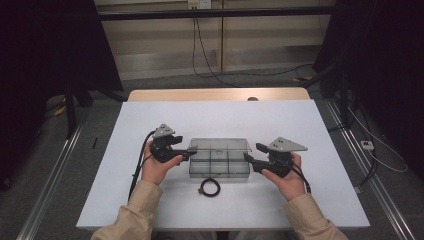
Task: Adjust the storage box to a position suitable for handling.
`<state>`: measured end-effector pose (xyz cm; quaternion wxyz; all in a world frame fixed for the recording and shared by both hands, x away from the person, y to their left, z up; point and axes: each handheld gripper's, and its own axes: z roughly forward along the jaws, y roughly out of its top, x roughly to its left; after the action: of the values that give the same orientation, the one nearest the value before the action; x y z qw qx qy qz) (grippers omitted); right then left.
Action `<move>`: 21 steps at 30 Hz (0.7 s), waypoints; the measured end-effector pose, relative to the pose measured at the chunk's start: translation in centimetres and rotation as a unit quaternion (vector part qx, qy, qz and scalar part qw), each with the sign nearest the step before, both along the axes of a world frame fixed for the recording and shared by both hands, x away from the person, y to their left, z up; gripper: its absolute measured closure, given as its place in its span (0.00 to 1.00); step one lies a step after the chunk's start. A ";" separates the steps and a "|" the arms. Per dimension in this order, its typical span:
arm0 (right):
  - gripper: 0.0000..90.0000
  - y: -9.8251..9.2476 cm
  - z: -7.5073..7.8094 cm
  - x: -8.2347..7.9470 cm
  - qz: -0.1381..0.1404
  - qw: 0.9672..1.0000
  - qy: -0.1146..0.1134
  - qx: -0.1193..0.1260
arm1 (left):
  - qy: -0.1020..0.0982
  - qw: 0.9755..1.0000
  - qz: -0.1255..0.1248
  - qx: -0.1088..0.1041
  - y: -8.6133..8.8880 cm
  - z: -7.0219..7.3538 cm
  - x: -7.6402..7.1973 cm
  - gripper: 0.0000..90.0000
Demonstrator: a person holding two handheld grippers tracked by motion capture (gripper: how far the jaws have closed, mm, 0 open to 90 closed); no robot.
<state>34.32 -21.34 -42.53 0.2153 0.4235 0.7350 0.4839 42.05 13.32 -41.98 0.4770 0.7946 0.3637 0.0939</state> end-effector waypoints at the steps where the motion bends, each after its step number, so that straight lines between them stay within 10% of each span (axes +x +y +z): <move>1: 0.47 0.1 0.1 0.3 0.001 1.000 -0.004 -0.002 | 0.000 1.000 -0.001 0.000 0.0 0.0 0.1 0.27; 21: 0.65 0.6 0.1 3.9 0.010 1.000 -0.012 0.011 | -0.015 1.000 -0.019 -0.005 -1.2 0.6 1.3 0.56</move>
<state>38.17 -20.70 -42.39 0.2142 0.4127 0.7311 0.4993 43.36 12.09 -41.36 0.4884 0.7974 0.3416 0.0950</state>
